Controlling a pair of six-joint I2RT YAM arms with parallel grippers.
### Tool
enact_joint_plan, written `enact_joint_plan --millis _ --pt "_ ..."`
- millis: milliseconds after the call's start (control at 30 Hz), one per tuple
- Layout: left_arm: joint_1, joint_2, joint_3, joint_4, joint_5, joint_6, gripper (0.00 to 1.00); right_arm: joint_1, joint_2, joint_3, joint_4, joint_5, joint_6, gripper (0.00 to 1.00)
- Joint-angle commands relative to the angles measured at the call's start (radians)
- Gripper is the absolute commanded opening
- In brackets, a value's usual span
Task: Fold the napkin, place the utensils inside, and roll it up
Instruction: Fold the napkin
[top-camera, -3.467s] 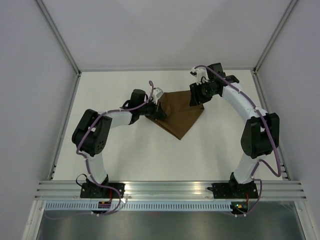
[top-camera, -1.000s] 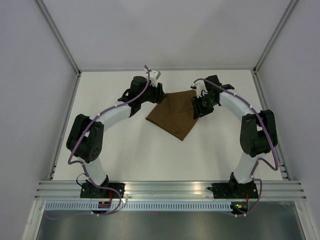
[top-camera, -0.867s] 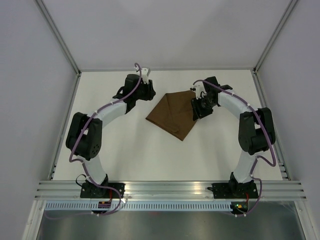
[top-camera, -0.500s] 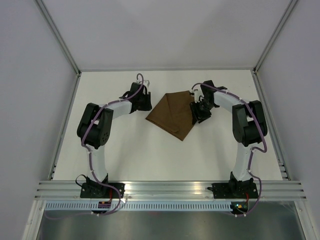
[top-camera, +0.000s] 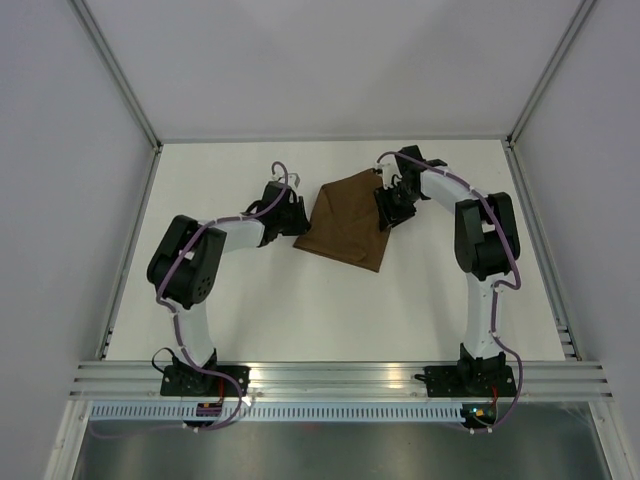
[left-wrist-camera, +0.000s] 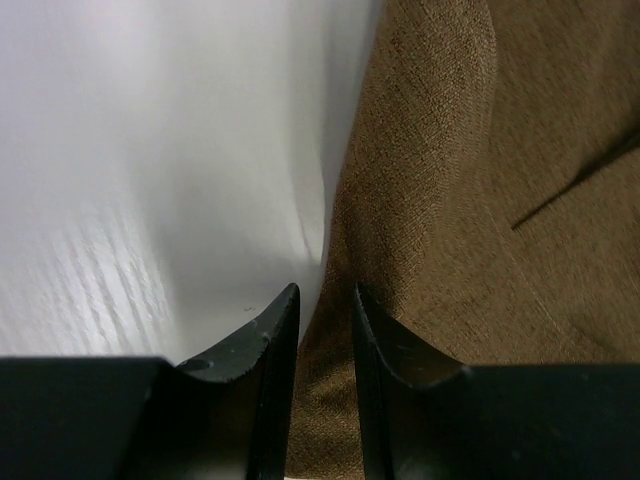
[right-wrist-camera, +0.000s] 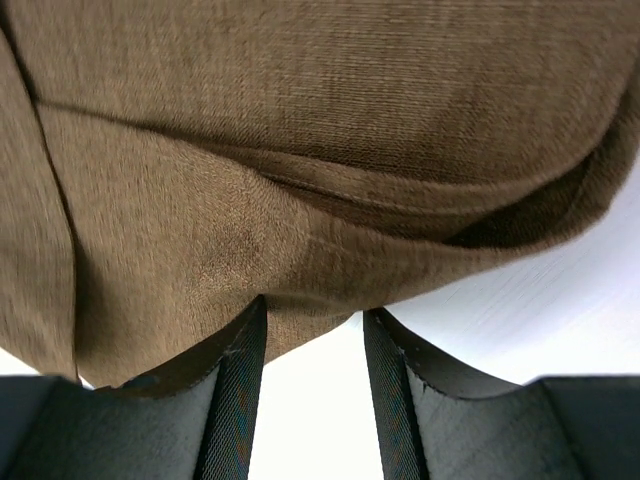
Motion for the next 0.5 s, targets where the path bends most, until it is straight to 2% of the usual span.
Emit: enact_joint_plan --millis 0,467 --pt "-0.032 -0.026 -0.089 -0.011 -0.002 -0.085 0.33 -0.004 0.064 0.045 0.009 0.07 -0.032 0.5" --pt "-0.06 -0.131 -0.237 -0.008 -0.114 -0.145 0.36 -0.004 0.078 0.103 0.005 0.076 -0.072 0.51"
